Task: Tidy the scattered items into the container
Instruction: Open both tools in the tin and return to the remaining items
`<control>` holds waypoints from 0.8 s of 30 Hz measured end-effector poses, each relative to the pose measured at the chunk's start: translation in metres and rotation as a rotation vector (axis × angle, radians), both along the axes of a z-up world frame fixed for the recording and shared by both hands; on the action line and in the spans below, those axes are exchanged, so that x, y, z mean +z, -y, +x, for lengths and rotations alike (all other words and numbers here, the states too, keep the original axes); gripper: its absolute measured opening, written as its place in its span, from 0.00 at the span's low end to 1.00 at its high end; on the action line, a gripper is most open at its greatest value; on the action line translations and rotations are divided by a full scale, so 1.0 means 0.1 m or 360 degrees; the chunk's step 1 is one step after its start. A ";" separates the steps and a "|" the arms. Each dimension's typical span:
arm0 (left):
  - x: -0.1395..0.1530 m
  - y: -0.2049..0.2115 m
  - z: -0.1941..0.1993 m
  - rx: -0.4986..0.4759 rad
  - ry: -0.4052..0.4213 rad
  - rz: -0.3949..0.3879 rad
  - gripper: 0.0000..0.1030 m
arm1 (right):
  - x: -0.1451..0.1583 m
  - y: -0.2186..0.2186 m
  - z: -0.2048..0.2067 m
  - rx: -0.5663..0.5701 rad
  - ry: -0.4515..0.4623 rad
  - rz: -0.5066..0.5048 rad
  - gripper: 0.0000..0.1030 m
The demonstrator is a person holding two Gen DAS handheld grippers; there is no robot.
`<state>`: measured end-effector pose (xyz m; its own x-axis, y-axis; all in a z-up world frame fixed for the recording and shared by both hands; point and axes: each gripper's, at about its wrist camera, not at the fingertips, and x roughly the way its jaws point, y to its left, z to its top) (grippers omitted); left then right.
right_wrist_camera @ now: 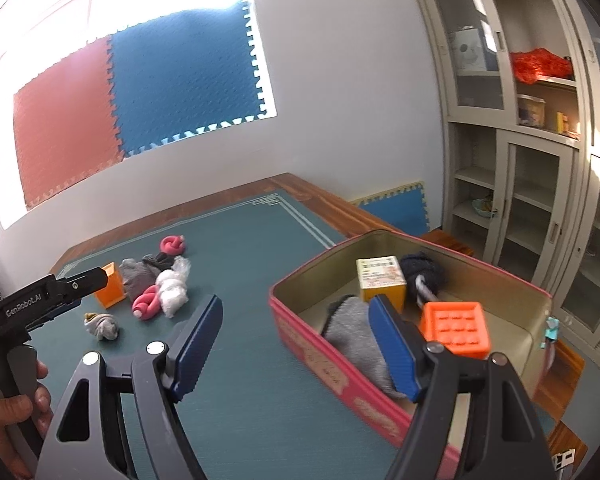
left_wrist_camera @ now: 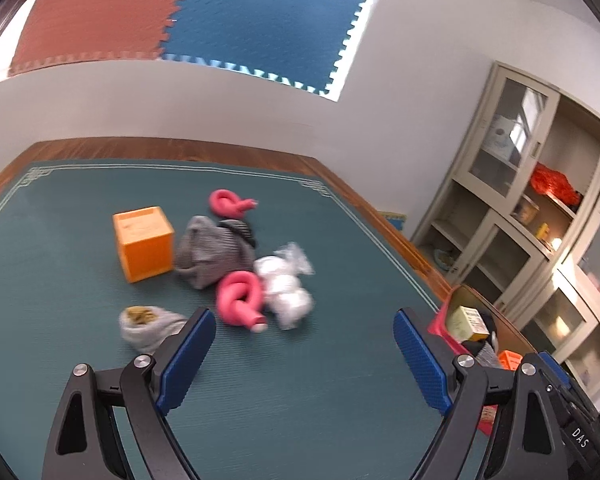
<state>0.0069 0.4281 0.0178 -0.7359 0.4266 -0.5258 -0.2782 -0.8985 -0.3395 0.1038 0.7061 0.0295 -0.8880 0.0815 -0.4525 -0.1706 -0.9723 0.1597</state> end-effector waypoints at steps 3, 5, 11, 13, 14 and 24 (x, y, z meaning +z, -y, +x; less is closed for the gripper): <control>0.00 0.15 0.01 0.0045 -0.0008 0.0000 0.90 | -0.01 0.09 -0.04 0.0046 0.0010 -0.0006 0.77; 0.01 0.23 0.04 0.0073 -0.0019 -0.0009 0.90 | -0.01 0.15 -0.07 0.0070 0.0018 0.0000 0.77; -0.03 0.46 0.03 0.0151 -0.0011 0.0009 0.99 | -0.02 0.32 -0.14 0.0148 0.0033 0.0012 0.79; -0.04 0.51 0.02 0.0162 -0.0004 0.0013 0.99 | -0.02 0.37 -0.16 0.0170 0.0037 0.0014 0.79; -0.05 0.54 0.02 0.0170 -0.0001 0.0013 0.99 | -0.04 0.39 -0.18 0.0181 0.0043 0.0014 0.79; -0.19 0.72 -0.05 0.0227 0.0074 0.0000 0.99 | -0.14 0.65 -0.47 0.0322 0.0130 0.0020 0.79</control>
<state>0.0014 0.3565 -0.0011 -0.7640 0.3195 -0.5606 -0.1317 -0.9278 -0.3492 0.0571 0.6408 0.0153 -0.8473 -0.0884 -0.5237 0.0162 -0.9899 0.1409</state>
